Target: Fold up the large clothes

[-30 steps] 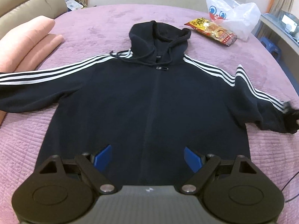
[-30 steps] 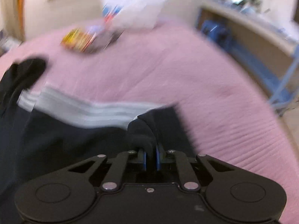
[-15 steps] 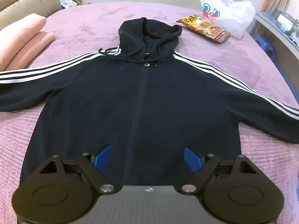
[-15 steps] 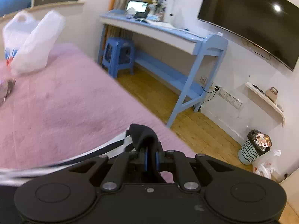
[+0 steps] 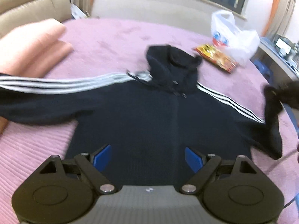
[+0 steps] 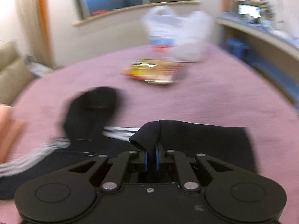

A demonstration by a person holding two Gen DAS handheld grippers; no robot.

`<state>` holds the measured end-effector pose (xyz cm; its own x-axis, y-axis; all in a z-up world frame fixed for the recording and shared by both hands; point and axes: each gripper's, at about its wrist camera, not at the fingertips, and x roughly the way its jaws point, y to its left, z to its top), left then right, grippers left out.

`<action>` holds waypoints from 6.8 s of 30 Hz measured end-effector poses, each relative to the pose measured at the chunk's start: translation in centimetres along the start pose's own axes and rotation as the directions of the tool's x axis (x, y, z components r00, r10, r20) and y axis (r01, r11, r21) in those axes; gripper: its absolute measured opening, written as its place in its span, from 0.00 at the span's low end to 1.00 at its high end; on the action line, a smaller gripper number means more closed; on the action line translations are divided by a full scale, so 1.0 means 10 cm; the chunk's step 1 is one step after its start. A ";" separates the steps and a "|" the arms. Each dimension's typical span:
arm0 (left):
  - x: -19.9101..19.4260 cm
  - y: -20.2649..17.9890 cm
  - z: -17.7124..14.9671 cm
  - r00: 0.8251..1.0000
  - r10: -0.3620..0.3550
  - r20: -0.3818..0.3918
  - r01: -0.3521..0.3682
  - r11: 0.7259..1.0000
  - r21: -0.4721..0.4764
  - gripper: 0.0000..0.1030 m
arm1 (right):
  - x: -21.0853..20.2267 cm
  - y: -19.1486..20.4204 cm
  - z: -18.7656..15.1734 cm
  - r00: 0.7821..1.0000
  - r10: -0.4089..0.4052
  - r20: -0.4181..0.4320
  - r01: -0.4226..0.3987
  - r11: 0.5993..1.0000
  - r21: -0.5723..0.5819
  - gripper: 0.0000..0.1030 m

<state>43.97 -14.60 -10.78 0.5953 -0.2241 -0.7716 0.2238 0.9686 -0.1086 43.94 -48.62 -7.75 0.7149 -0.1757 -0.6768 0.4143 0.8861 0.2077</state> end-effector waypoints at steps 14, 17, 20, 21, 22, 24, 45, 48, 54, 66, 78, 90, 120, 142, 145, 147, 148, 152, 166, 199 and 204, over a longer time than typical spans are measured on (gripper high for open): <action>0.60 0.97 0.14 0.989 -0.061 -0.134 0.066 0.997 0.032 0.84 | 0.44 0.53 -0.74 0.968 -0.074 -0.239 0.052 0.994 -0.098 0.53; 0.89 0.88 0.28 0.982 -0.148 -0.116 0.155 0.987 0.049 0.83 | 0.44 0.36 -1.22 0.922 -0.189 -0.338 0.160 0.981 -0.113 0.36; 1.18 0.69 0.43 0.960 -0.266 -0.083 0.269 0.963 0.030 0.82 | 0.39 0.27 -1.58 0.901 -0.205 -0.383 0.178 0.979 -0.104 0.33; 1.28 0.64 0.48 0.945 -0.317 -0.079 0.318 0.948 0.008 0.82 | 0.38 0.24 -1.67 0.900 -0.205 -0.384 0.179 0.978 -0.103 0.33; 1.37 0.62 0.51 0.930 -0.360 -0.079 0.360 0.933 -0.020 0.82 | 0.38 0.25 -1.72 0.907 -0.209 -0.367 0.181 0.977 -0.110 0.33; 1.60 0.51 0.57 0.908 -0.406 -0.102 0.399 0.913 -0.085 0.79 | 0.35 0.30 -1.81 0.916 -0.229 -0.330 0.185 0.970 -0.159 0.33; 1.41 0.18 1.20 0.908 -0.395 0.139 0.384 0.918 0.102 0.11 | 0.24 0.20 -1.42 0.952 -0.182 -0.246 0.160 0.981 -0.107 0.33; 1.29 0.52 1.36 0.933 -0.307 0.188 0.295 0.951 0.092 0.11 | 0.21 0.15 -1.20 0.964 -0.188 -0.187 0.180 0.982 -0.059 0.33; 1.95 1.11 1.13 0.998 0.052 -0.039 -0.048 0.994 0.098 0.35 | 0.55 0.10 -0.96 0.959 -0.222 -0.176 0.221 0.975 -0.027 0.36; 2.21 0.64 0.91 0.990 -0.124 -0.069 0.134 0.977 0.165 0.18 | 1.14 0.35 -0.65 0.948 -0.292 -0.126 0.273 0.950 -0.150 0.37; 2.30 0.97 0.79 0.976 -0.203 -0.078 0.207 0.977 0.046 0.15 | 0.60 -0.40 -1.06 0.863 -0.384 -0.328 0.387 0.920 -0.060 0.39; 1.52 1.11 0.39 0.997 -0.077 -0.015 0.078 0.993 0.087 0.31 | 0.99 -0.05 -1.01 0.906 -0.284 -0.313 0.295 0.955 -0.011 0.49; -0.19 4.26 0.75 0.855 0.471 0.215 -0.309 0.797 -0.518 0.14 | 0.52 1.49 -1.88 0.828 -0.052 -0.558 -0.131 0.951 -0.282 0.66; -0.08 2.10 0.76 0.896 0.250 0.367 -0.237 0.968 -0.081 0.09 | 0.41 1.32 -1.93 0.860 -0.023 -0.510 -0.123 0.960 -0.251 0.65; 0.18 1.31 0.76 0.925 0.076 0.372 -0.089 0.996 0.019 0.09 | 0.32 1.15 -1.84 0.874 -0.010 -0.486 -0.096 0.976 -0.193 0.65; 0.36 0.82 0.80 0.930 -0.053 0.363 0.032 0.997 0.065 0.09 | 0.28 1.00 -1.79 0.882 -0.028 -0.471 -0.059 0.984 -0.170 0.65; 0.44 0.54 0.80 0.927 -0.125 0.355 0.102 0.991 0.085 0.09 | 0.26 0.92 -1.77 0.885 -0.035 -0.465 -0.041 0.987 -0.153 0.65; 0.63 -0.52 0.71 0.881 -0.361 0.307 0.311 0.929 0.202 0.10 | 0.18 0.51 -1.66 0.894 -0.069 -0.443 0.046 0.997 -0.063 0.65; 1.45 0.34 -0.08 0.973 -0.224 -0.044 0.225 0.974 0.015 0.67 | 0.33 0.06 -1.31 0.955 -0.055 -0.293 0.058 0.998 0.001 0.71; 1.81 0.67 0.65 0.996 -0.078 -0.037 0.080 0.996 0.030 0.44 | 1.09 -0.20 -0.60 0.919 -0.322 -0.227 0.285 0.941 -0.180 0.54; 1.69 0.53 0.79 0.981 -0.185 0.064 0.178 0.979 0.103 0.49 | 0.77 -0.21 -0.45 0.977 -0.195 -0.090 0.189 0.980 -0.069 0.55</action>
<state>61.33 -14.09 -19.43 0.5914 -0.4061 -0.6967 0.4049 0.8967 -0.1790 46.04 -49.95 -16.54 0.5668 -0.3052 -0.7653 0.5017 0.8646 0.0267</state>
